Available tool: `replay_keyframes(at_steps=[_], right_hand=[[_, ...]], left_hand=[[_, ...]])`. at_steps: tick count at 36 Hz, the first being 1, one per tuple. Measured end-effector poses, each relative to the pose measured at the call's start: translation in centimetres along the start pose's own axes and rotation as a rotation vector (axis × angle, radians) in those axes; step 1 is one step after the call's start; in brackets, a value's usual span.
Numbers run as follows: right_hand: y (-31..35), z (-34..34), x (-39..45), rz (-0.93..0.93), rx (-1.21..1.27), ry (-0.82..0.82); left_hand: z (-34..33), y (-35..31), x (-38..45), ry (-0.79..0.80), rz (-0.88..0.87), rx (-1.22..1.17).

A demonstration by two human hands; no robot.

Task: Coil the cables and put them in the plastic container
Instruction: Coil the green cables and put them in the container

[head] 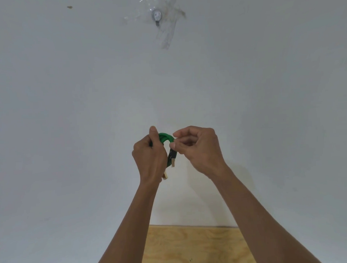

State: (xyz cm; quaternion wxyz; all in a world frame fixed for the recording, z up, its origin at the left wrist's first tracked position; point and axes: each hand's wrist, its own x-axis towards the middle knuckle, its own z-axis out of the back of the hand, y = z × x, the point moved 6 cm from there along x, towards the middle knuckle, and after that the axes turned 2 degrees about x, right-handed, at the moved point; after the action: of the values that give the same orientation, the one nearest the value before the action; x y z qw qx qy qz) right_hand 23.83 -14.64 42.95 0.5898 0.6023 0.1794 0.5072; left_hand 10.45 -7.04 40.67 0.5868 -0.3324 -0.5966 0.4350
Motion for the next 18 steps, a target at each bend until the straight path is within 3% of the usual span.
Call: replay_keyframes(at_steps=[18], right_hand=[[-0.9,-2.4,-2.7,0.115,0.177,-0.491]], left_hand=[[0.1,-1.6,-0.9,-0.026,-0.043,-0.008]])
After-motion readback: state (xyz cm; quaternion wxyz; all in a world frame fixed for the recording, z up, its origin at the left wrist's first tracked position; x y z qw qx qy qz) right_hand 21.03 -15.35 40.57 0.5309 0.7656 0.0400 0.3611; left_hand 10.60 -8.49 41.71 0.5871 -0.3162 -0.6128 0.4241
